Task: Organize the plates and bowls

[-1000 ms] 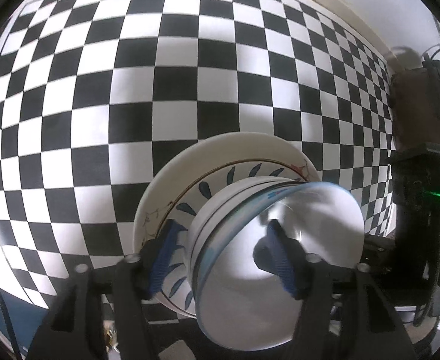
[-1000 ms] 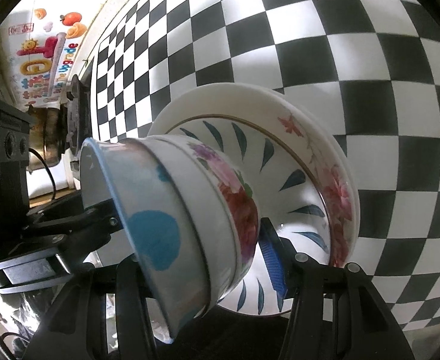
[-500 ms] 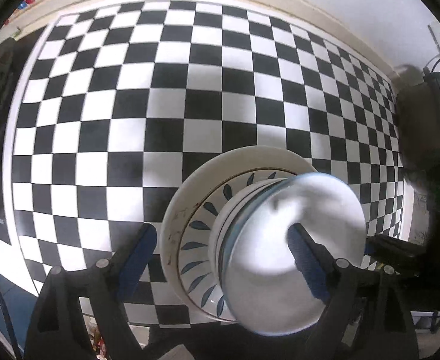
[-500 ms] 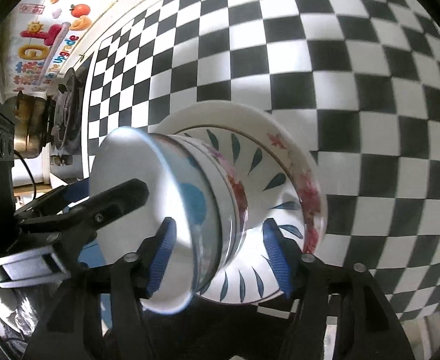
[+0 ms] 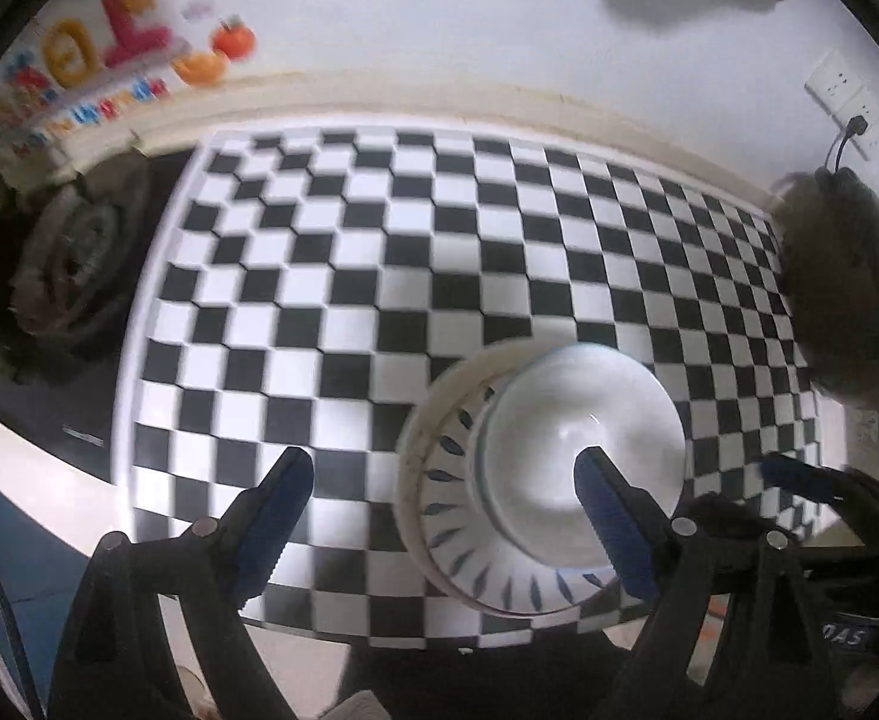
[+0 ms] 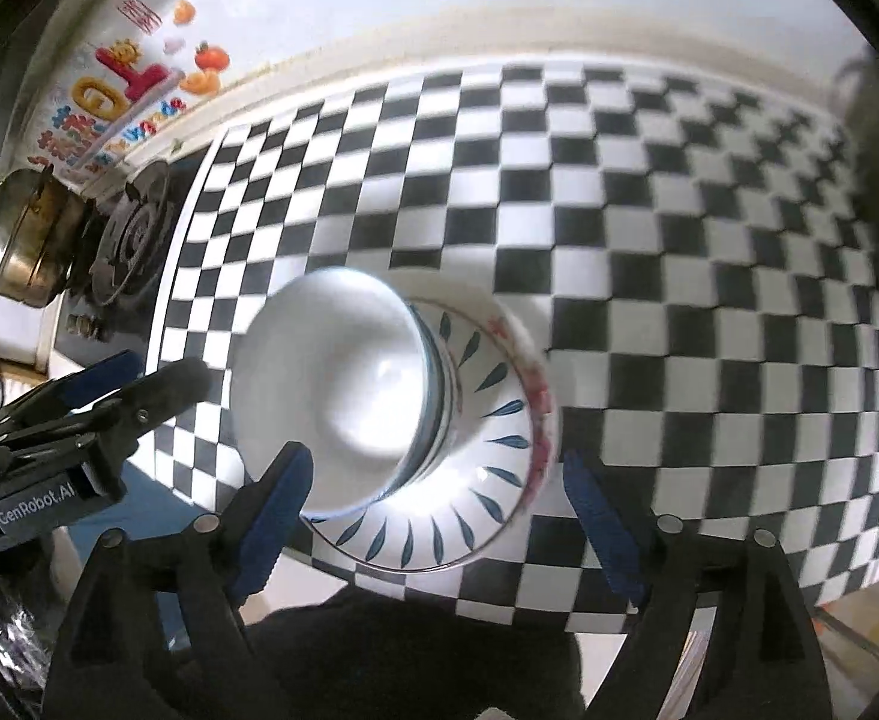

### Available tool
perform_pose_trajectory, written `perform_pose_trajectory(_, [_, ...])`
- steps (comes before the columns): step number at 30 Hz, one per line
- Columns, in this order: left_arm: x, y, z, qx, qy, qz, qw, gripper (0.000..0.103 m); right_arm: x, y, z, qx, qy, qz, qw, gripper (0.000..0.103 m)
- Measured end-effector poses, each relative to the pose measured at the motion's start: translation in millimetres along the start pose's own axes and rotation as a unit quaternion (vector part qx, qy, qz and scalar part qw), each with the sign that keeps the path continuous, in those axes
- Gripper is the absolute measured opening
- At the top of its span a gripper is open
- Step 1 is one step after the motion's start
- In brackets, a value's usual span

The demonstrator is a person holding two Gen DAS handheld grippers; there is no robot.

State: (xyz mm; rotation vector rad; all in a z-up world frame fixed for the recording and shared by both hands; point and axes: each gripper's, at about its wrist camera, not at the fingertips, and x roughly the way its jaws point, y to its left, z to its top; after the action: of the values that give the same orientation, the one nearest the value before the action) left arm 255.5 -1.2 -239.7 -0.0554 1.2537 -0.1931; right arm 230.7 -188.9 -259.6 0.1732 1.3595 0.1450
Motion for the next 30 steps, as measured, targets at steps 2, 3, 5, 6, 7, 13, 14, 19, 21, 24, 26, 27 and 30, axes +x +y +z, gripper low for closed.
perform_pose_trajectory(2, [-14, 0, -4, 0.004, -0.029, 0.018, 0.9994, 0.089, -14, 7, -6, 0.0, -0.026, -0.022, 0.999, 0.089])
perform_pose_trajectory(3, [-23, 0, -6, 0.005, -0.042, 0.024, 0.9988, 0.089, -23, 10, -10, 0.0, -0.041, -0.035, 0.999, 0.089])
perform_pose_trajectory(5, [-33, 0, -10, 0.006, -0.055, 0.028, 0.9981, 0.089, -37, 17, -16, 0.002, -0.066, -0.054, 0.996, 0.089])
perform_pose_trajectory(6, [-40, -1, -11, 0.007, -0.064, 0.033, 0.9974, 0.089, -47, 20, -20, 0.003, -0.081, -0.064, 0.995, 0.089])
perform_pose_trajectory(7, [-46, -2, -13, 0.011, -0.071, 0.034, 0.9968, 0.089, -52, 22, -22, 0.004, -0.089, -0.068, 0.994, 0.089])
perform_pose_trajectory(13, [-77, -10, -28, 0.022, -0.097, 0.053, 0.9936, 0.089, -89, 38, -41, 0.006, -0.134, -0.082, 0.988, 0.089])
perform_pose_trajectory(14, [-81, -11, -31, 0.023, -0.1, 0.054, 0.9932, 0.089, -96, 38, -44, 0.007, -0.142, -0.084, 0.986, 0.089])
perform_pose_trajectory(19, [-105, -19, -45, 0.02, -0.121, 0.063, 0.9904, 0.089, -125, 41, -61, 0.004, -0.172, -0.087, 0.981, 0.089])
perform_pose_trajectory(21, [-117, -24, -51, 0.019, -0.135, 0.065, 0.9886, 0.089, -137, 42, -67, 0.002, -0.184, -0.088, 0.979, 0.089])
perform_pose_trajectory(24, [-135, -32, -60, 0.02, -0.152, 0.065, 0.986, 0.089, -157, 43, -80, -0.004, -0.205, -0.088, 0.975, 0.089])
perform_pose_trajectory(26, [-147, -38, -68, 0.018, -0.159, 0.061, 0.9852, 0.089, -171, 44, -90, -0.008, -0.218, -0.09, 0.972, 0.089])
perform_pose_trajectory(27, [-155, -40, -73, 0.016, -0.163, 0.059, 0.9848, 0.089, -179, 45, -96, -0.011, -0.224, -0.09, 0.97, 0.089])
perform_pose_trajectory(30, [-176, -47, -86, 0.015, -0.177, 0.054, 0.9825, 0.089, -201, 46, -112, -0.015, -0.241, -0.09, 0.966, 0.089])
